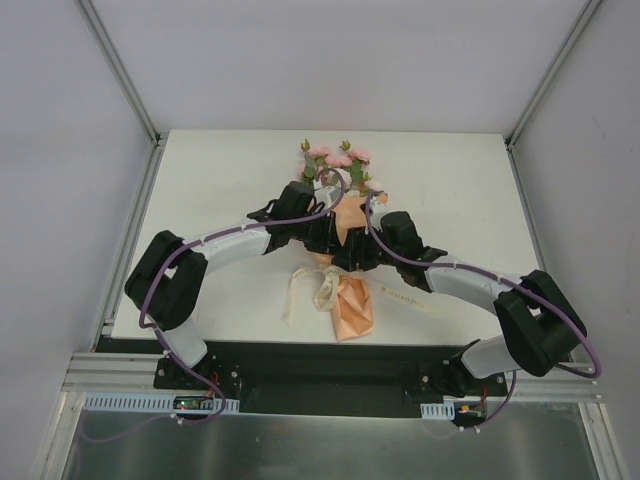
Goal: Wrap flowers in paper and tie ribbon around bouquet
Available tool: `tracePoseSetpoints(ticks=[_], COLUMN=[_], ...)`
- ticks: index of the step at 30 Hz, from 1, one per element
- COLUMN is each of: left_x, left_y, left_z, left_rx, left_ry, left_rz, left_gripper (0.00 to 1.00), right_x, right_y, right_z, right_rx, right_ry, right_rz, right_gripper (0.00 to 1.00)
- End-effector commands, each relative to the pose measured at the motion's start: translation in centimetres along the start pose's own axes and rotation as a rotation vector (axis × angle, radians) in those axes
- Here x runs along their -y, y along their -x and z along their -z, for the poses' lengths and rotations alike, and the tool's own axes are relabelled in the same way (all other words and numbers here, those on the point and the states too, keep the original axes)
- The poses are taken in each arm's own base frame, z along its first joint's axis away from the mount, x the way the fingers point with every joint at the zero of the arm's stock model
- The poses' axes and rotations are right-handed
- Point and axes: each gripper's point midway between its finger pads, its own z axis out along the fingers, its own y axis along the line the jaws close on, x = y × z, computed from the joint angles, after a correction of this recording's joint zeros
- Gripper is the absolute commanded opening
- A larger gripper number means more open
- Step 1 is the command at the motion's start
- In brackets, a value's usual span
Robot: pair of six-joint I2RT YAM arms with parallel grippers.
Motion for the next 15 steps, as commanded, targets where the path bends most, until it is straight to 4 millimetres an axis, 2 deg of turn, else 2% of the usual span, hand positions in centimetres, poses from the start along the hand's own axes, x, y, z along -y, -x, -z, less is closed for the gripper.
tracePoseSetpoints(ticks=[1, 9, 10, 12, 13, 15], left_x=[2.1, 2.1, 2.1, 1.9, 2.0, 0.9], left_y=[1.2, 1.3, 1.4, 1.4, 1.8, 1.4], left_z=[0.9, 0.6, 0.7, 1.0, 1.6, 2.6], left_rx=[0.037, 0.034, 0.039, 0.047, 0.074, 0.097], left_ry=[-0.075, -0.075, -0.072, -0.057, -0.046, -0.008], left_rz=[-0.022, 0.006, 0.006, 0.015, 0.004, -0.001], left_gripper=[0.0, 0.0, 0.0, 0.11, 0.23, 0.34], right_x=[0.1, 0.5, 0.3, 0.7, 0.7, 0.9], right_y=[1.5, 1.3, 1.4, 1.2, 1.2, 1.1], right_z=[-0.3, -0.5, -0.6, -0.6, -0.7, -0.7], right_rx=[0.058, 0.03, 0.034, 0.031, 0.03, 0.028], right_ry=[-0.04, -0.14, -0.143, -0.167, -0.167, -0.179], right_rz=[0.014, 0.006, -0.003, -0.018, -0.021, -0.029], right_gripper=[0.56, 0.36, 0.28, 0.19, 0.1, 0.02])
